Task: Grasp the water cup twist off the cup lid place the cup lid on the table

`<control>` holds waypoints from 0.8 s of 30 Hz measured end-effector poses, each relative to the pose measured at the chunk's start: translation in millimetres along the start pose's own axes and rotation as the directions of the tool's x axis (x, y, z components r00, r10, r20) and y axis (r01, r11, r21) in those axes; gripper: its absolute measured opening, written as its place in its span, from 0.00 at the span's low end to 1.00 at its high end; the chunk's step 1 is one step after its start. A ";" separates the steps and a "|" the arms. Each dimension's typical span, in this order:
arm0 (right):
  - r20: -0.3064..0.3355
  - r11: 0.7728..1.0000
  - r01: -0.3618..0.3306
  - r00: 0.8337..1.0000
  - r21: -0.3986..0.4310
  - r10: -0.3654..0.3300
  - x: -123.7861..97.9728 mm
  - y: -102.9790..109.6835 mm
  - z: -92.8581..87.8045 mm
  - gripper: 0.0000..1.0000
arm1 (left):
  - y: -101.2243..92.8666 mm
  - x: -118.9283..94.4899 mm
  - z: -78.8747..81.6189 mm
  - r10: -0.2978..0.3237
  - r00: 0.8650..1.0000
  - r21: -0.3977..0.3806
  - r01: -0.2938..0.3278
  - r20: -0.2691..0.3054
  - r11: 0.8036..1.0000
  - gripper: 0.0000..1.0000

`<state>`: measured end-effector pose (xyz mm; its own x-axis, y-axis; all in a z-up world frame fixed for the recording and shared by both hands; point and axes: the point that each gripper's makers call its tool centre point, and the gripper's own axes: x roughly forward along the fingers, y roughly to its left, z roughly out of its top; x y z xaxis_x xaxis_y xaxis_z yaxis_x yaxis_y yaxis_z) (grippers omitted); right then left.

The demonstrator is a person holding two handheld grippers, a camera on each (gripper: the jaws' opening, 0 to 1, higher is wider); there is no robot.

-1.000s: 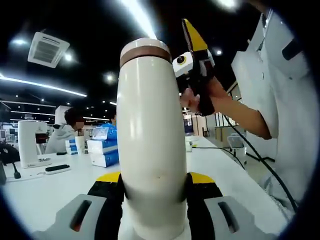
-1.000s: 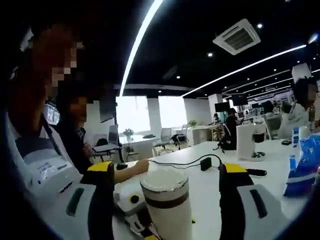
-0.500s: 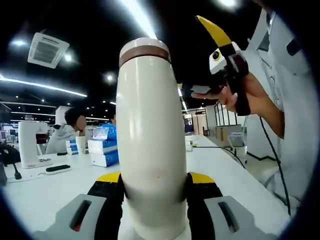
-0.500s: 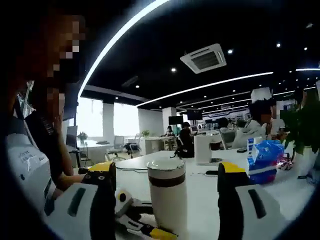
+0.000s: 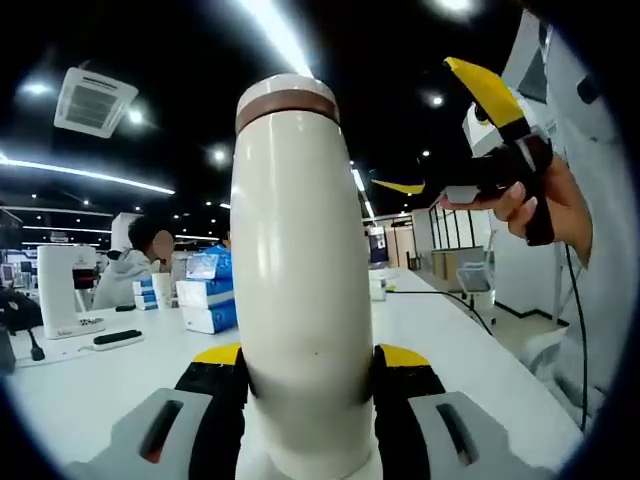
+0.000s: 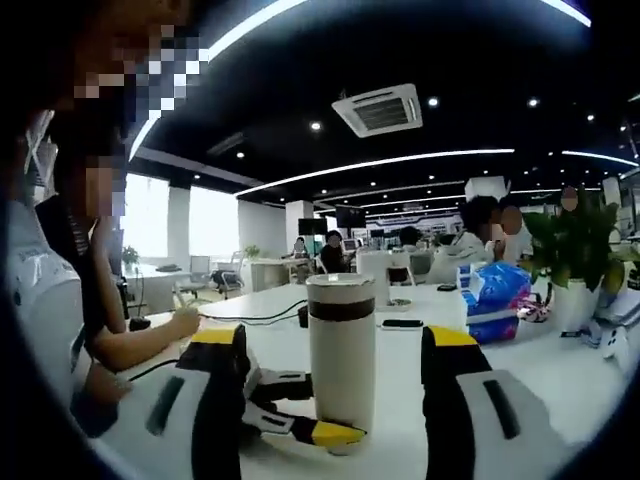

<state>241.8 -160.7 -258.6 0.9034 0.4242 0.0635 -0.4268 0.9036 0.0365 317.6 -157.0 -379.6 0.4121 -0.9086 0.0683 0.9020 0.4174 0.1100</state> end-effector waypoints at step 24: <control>0.009 0.999 -0.025 1.000 0.035 0.025 74.0 -10.4 12.3 0.57 | -1.8 -1.9 -0.7 -0.001 1.000 -0.004 0.001 0.000 1.000 0.51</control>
<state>312.6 -139.4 -242.0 0.8919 0.4462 0.0738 -0.4509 0.8899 0.0694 315.3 -156.0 -380.6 0.4109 -0.9091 0.0686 0.9031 0.4162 0.1061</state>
